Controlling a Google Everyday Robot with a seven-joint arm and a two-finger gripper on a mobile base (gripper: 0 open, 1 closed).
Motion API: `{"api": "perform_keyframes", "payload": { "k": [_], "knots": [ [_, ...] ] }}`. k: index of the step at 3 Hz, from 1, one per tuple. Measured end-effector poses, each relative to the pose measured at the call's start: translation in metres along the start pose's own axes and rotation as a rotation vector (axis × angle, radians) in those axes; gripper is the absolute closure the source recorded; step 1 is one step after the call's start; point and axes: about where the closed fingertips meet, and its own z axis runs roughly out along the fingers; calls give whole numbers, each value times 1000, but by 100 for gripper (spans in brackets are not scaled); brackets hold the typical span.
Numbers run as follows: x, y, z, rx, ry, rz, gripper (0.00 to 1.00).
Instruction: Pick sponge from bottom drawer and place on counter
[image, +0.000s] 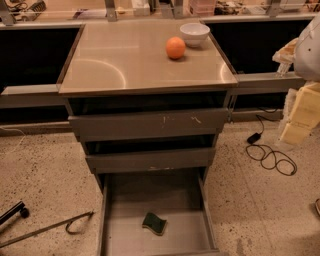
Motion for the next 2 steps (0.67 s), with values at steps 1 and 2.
{"api": "perform_keyframes", "payload": {
  "k": [1, 2],
  "knots": [
    [0, 0, 0, 0, 0, 0, 0],
    [-4, 2, 6, 4, -28, -2, 0]
  ]
}}
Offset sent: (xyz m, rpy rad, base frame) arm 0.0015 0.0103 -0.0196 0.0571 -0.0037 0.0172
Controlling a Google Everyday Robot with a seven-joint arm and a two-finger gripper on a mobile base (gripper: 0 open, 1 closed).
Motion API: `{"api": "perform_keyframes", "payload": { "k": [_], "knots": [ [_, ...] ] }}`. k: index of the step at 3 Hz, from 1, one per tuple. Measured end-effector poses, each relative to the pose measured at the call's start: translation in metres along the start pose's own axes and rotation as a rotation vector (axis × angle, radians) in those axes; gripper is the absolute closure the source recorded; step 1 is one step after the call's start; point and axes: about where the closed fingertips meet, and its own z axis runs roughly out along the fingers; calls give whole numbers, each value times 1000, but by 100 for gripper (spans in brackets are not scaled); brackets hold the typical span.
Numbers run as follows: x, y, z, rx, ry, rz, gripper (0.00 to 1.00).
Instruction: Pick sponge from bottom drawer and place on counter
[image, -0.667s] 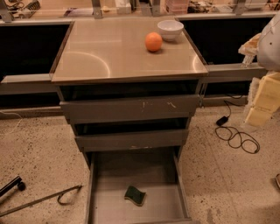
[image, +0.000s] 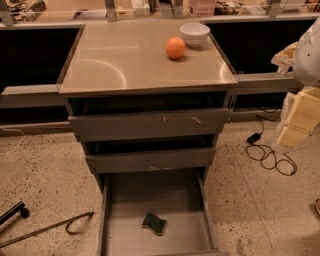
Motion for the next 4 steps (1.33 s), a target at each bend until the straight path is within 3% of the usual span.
{"api": "perform_keyframes", "payload": {
  "k": [1, 2, 3, 4],
  "knots": [
    [-19, 26, 35, -27, -94, -25, 0],
    [-48, 64, 99, -85, -201, -43, 0],
    [-57, 122, 183, -155, -288, 23, 0],
    [-57, 122, 183, -155, -288, 23, 0]
  ]
}}
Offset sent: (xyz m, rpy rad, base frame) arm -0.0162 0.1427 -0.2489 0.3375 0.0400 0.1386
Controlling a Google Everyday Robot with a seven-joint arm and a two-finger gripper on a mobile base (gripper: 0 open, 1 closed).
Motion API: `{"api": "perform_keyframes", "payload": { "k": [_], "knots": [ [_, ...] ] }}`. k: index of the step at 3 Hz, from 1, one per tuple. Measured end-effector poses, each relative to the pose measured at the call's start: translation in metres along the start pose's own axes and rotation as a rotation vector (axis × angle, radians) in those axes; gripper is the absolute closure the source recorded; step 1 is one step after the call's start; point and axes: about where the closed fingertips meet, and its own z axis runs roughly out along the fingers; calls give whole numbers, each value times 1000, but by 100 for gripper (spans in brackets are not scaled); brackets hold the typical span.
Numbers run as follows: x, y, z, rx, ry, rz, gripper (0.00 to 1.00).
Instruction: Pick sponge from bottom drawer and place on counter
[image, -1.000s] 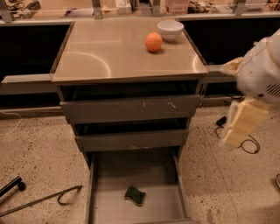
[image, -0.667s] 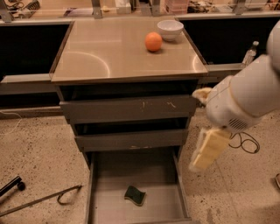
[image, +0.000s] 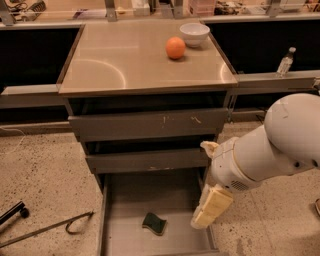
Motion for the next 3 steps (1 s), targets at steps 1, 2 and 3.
{"api": "perform_keyframes", "payload": {
  "k": [1, 2, 3],
  "knots": [
    [8, -6, 30, 13, -34, 14, 0],
    [33, 8, 131, -74, -48, 45, 0],
    [45, 8, 217, -115, -75, 70, 0]
  ]
}}
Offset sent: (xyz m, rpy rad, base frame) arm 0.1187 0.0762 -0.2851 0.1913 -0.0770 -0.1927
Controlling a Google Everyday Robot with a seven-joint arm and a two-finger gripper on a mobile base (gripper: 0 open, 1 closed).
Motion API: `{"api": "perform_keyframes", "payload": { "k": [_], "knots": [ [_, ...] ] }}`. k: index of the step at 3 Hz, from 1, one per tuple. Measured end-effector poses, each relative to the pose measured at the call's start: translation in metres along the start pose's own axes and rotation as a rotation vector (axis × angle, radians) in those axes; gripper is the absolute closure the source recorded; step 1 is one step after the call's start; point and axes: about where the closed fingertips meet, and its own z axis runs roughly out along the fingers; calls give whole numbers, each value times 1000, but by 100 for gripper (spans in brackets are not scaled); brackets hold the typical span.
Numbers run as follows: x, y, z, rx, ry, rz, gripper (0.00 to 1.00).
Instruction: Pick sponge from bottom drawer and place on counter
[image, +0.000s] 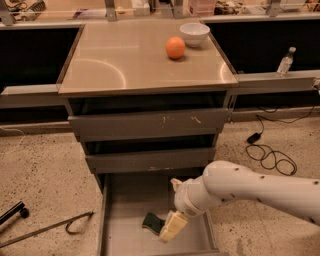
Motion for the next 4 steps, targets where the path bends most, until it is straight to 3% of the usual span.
{"api": "perform_keyframes", "payload": {
  "k": [1, 2, 3, 4],
  "knots": [
    [11, -9, 44, 4, -53, 49, 0],
    [11, -9, 44, 4, -53, 49, 0],
    [17, -9, 68, -15, -87, 47, 0],
    [21, -39, 115, 12, -166, 25, 0]
  ]
}}
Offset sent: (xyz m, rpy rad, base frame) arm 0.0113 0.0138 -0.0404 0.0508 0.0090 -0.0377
